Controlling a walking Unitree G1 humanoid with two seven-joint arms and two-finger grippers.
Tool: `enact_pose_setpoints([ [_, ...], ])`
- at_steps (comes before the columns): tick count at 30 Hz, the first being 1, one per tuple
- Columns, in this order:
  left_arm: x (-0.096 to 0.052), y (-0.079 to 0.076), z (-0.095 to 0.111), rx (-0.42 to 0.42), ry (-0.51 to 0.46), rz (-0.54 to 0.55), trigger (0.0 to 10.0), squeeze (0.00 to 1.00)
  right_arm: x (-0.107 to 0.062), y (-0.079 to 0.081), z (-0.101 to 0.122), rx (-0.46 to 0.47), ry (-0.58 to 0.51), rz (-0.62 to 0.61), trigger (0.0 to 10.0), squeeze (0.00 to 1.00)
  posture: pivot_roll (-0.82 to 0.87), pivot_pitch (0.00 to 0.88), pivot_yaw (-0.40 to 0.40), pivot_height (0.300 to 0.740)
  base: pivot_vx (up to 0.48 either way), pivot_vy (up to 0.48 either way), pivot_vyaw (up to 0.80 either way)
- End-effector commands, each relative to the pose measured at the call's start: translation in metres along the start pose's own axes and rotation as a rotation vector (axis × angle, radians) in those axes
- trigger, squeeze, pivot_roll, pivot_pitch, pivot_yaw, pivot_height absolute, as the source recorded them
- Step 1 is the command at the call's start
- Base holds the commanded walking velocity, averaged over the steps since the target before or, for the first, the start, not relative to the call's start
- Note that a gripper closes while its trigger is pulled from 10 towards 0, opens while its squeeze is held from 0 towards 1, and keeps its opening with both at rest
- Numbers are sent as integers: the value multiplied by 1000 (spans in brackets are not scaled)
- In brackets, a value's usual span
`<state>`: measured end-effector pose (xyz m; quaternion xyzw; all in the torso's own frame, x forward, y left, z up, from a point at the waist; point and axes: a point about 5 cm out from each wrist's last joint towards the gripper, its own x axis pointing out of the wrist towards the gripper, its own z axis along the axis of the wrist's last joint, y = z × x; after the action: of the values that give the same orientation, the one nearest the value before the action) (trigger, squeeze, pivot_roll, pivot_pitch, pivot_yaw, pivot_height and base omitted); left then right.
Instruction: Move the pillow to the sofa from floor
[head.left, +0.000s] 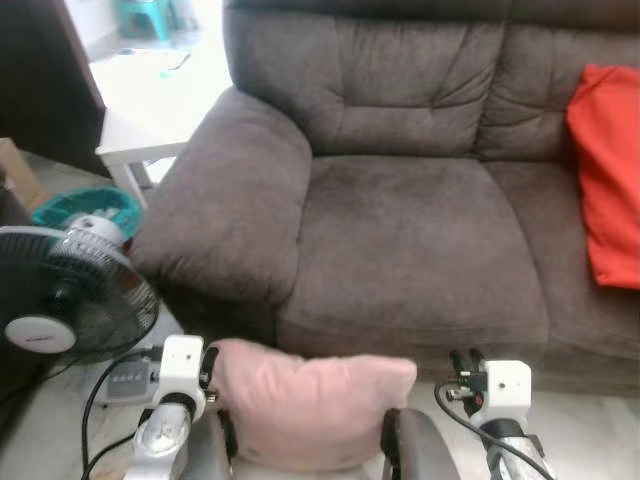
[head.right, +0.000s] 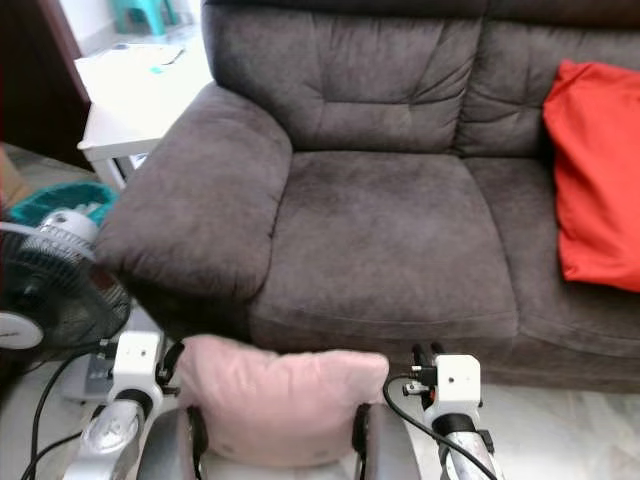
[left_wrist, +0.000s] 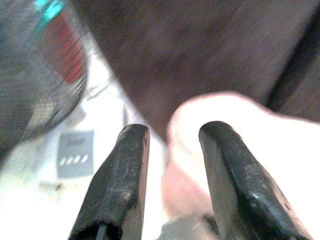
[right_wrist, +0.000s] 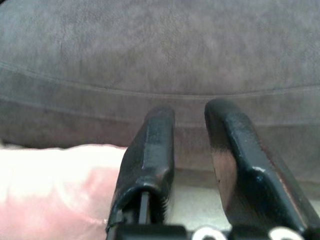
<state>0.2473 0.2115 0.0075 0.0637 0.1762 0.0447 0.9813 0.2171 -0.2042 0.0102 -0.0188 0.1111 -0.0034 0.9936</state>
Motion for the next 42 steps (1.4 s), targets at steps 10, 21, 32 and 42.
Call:
enact_pose_setpoints([
  [10, 23, 10, 8, 45, 31, -28, 10000, 1000, 0, -6, 1, 0, 4, -7, 10000, 0, 15, 33, -32, 472, 0, 0, 0],
  [21, 34, -2, 13, 5, 28, -136, 10000, 1000, 6, -9, 18, -10, -57, 8, 10000, 0, -31, 84, -59, 472, 0, 0, 0],
  [32, 39, 4, 16, -55, 25, -31, 10000, 0, 1, -23, 34, -65, -78, 56, 10000, 0, -71, 133, -150, 472, 0, 0, 0],
  [42, 45, 5, 22, -100, 25, -7, 10000, 0, 2, -32, 60, -101, -121, 98, 10000, 0, -101, 167, -208, 472, 0, 0, 0],
])
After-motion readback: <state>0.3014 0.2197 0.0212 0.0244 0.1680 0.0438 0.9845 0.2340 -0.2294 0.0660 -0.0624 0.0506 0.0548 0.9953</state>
